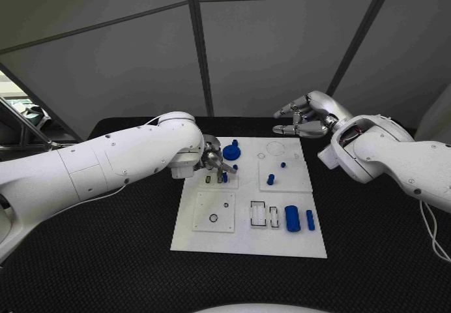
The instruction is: Assemble the parts on the task board
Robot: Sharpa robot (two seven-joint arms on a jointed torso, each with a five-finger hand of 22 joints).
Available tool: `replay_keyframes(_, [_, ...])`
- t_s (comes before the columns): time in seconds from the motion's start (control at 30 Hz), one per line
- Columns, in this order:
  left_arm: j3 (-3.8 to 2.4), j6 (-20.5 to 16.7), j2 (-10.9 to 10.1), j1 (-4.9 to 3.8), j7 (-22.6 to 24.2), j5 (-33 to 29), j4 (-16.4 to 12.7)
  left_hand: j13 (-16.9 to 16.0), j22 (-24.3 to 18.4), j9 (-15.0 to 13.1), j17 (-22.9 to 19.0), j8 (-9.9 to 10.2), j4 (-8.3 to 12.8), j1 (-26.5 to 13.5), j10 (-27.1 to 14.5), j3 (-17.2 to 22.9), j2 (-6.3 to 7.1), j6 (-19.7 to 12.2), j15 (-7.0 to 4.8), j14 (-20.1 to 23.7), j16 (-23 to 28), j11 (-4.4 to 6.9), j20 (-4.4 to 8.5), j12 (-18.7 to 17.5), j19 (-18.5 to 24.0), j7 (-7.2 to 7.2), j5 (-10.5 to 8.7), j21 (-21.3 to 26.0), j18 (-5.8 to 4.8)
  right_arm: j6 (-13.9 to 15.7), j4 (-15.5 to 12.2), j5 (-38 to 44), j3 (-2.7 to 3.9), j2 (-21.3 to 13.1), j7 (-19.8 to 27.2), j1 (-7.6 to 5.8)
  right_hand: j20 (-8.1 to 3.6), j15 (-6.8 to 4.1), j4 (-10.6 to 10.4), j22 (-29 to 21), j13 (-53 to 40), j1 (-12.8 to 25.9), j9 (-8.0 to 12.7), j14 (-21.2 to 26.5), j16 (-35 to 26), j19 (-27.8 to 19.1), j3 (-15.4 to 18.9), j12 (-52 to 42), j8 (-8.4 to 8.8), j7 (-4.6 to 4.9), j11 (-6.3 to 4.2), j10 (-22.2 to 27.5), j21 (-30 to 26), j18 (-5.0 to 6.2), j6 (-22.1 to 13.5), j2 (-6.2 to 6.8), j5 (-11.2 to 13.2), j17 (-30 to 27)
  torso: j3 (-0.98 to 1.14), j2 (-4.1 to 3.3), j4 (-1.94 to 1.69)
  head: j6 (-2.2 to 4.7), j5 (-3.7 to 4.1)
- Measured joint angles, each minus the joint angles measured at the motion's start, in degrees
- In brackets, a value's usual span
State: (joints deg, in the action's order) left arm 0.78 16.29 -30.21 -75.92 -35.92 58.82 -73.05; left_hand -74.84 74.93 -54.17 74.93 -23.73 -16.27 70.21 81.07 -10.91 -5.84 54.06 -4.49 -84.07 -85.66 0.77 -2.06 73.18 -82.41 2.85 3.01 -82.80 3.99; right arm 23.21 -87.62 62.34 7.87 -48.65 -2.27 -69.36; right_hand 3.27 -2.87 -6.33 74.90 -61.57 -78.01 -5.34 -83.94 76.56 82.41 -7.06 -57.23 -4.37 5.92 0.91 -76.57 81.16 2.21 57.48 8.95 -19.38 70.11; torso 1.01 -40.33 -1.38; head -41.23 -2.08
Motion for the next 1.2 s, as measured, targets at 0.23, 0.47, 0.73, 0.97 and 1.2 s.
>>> replay_keyframes(0.23, [0.02, 0.77, 0.06, 0.0, 0.05, 0.0, -0.04, -0.01, 0.0, -0.76, 0.0, 0.55, 0.88, 0.94, -0.01, 0.57, -0.59, 0.0, 0.0, 0.0, 0.0, 0.0, 0.0, 0.03, 0.0, 0.0, 0.0, 0.0, 0.0, -0.1, 0.11, 0.02, 0.0, 0.02, -0.13, 0.0, 0.0, 0.0, 0.0, 0.0, 0.0, 0.0, -0.05, 0.0, 0.0, 0.0, 0.0, 0.0, 0.0, 0.0, 0.0, 0.0, 0.0, 0.0, 0.0, 0.0, 0.0, 0.0, 0.0, 0.0, 0.01, -0.08, 0.07])
replay_keyframes(0.47, [0.03, 1.44, 0.14, 0.0, 0.07, 0.0, 0.05, -0.46, -0.01, -1.78, 0.0, 1.11, 2.41, 3.34, 0.03, 2.09, -1.49, 0.42, 0.02, 0.01, 0.0, 0.04, 0.0, 0.03, 0.0, 0.0, 0.0, 0.0, 0.0, -0.21, 0.2, 0.02, 0.0, 0.1, -0.21, 0.0, 0.0, 0.0, -0.16, 0.0, 0.0, -0.01, -0.04, 0.0, 0.0, 0.0, -0.16, 0.0, 0.0, 0.0, 0.0, 0.0, 0.0, 0.0, 0.0, 0.0, 0.0, 0.0, -0.02, 0.01, -0.02, -0.18, 0.08])
replay_keyframes(0.73, [0.03, 1.53, 0.14, -0.03, 0.28, 0.0, 0.03, -0.44, -0.01, -3.02, 0.0, 3.33, 6.52, 7.76, 0.02, 5.57, -2.87, 0.29, 0.3, 0.09, 0.0, 0.04, 0.0, -0.53, 0.0, -0.11, 8.68, -0.22, 0.0, -0.31, 0.4, 0.03, 0.0, 0.22, -0.25, 0.0, 0.0, 0.0, -0.16, 0.0, 0.0, -0.01, -0.04, 0.0, 0.0, 0.0, -0.16, 0.0, -0.01, 0.0, 0.0, 0.0, 0.0, 0.0, 0.0, 0.0, -0.11, 0.0, -0.05, 0.01, -0.02, -0.24, 0.02])
replay_keyframes(0.97, [-0.02, 1.41, 0.14, -0.12, 0.84, -0.24, -0.04, -0.04, -0.01, -3.8, -0.01, 5.07, 8.33, 9.78, 0.03, 8.86, -2.43, -0.06, -0.01, 0.03, -0.41, 0.03, 0.21, -0.93, -0.2, -0.15, 20.35, -0.44, 0.0, -0.44, 0.61, 0.03, 0.0, 0.38, -0.28, 0.0, 0.0, 0.0, -0.01, 0.0, -0.01, -0.01, -0.03, 0.0, 0.0, 0.0, -0.3, 0.0, -0.01, 0.0, 0.0, 0.0, 0.0, 0.0, 0.0, 0.0, -0.32, 0.01, -0.04, 0.01, -0.05, -0.37, 0.02])
replay_keyframes(1.2, [0.04, 0.88, -0.56, -0.03, 1.51, -1.79, -0.43, 0.21, -0.01, -6.74, 0.0, 5.75, 5.34, 9.85, 0.34, 12.0, -1.51, 0.04, -0.01, 0.02, -0.44, -0.28, 0.21, -1.35, -0.2, 0.25, 26.37, -0.44, 0.0, -0.62, 0.88, 0.03, 0.0, 0.5, -0.34, 0.0, 0.0, 0.0, -0.01, 0.0, -0.08, 0.23, -0.03, 0.0, 0.0, 0.0, -0.3, 0.0, -0.01, 0.0, 0.22, -0.21, 0.0, 0.0, 0.0, -0.23, -0.32, 0.17, -0.03, 0.01, -0.05, -0.39, -0.08])
